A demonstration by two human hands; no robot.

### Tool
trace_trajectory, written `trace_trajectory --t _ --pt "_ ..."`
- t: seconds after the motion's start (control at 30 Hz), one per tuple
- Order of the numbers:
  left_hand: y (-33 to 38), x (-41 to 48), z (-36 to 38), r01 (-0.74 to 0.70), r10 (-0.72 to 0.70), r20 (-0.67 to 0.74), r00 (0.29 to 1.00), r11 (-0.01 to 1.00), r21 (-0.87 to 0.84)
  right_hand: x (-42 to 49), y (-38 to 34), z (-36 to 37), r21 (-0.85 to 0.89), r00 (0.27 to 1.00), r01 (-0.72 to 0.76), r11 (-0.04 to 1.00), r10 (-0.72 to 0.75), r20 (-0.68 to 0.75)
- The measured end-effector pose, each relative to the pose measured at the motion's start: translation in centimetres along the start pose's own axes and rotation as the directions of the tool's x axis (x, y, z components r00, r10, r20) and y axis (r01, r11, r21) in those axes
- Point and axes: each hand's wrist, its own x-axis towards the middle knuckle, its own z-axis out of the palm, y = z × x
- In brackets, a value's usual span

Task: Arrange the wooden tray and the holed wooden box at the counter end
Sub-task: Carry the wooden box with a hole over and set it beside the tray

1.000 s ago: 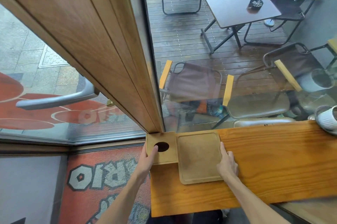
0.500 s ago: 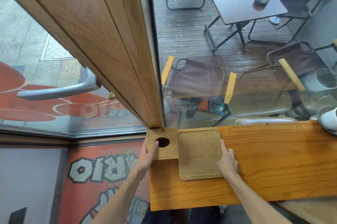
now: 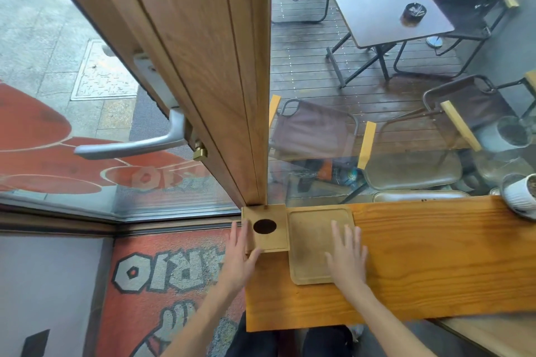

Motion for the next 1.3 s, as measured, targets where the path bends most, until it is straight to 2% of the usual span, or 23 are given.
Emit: trace_trajectory --t 0.1,0.23,0.4,0.7,0.9,1.03,1.1,1.23,1.3 --pt "0.2 -1.3 0.2 -0.031 0.038 -0.017 0.999 0.955 0.295 -3.0 -4.6 -0.2 -0.086 0.972 0.235 0.968 -0.236 0.002" --pt "1.0 -2.1 -0.4 -0.009 -0.035 0.091 0.995 0.893 0.451 -4.8 -8.2 0.7 -0.162 0.936 0.346 0.924 -0.329 0.124" --pt "1.8 -1.6 -1.4 0.015 -0.11 0.18 0.977 0.888 0.459 -4.8 -8.7 0.7 -0.168 0.932 0.348 0.922 -0.321 0.17" --pt "1.2 -1.6 -1.9 0.0 -0.124 0.205 0.971 0.855 0.518 -4.7 -9.5 0.0 -0.173 0.945 0.302 0.937 -0.27 0.184" --pt "2.2 -1.5 -2.7 -0.007 -0.146 0.223 0.964 0.822 0.569 -4.5 -10.2 -0.9 -0.12 0.939 0.273 0.954 -0.237 0.25" --pt "3.4 -1.4 -3.3 -0.014 -0.156 0.227 0.961 0.795 0.606 -4.2 -10.1 -1.9 -0.071 0.906 0.275 0.959 -0.234 0.353" --pt "4.1 -1.4 -3.5 -0.022 -0.14 0.215 0.967 0.79 0.612 -4.4 -10.1 -2.4 -0.052 0.902 0.275 0.96 -0.239 0.361" --pt "5.0 -2.6 -3.0 -0.051 -0.041 0.13 0.991 0.772 0.633 -5.1 -9.9 -2.8 -0.061 0.922 0.297 0.953 -0.27 0.278" --pt "4.8 -3.5 -2.5 -0.068 -0.014 0.121 0.993 0.759 0.647 -5.3 -9.5 -2.7 -0.069 0.911 0.322 0.944 -0.29 0.293"
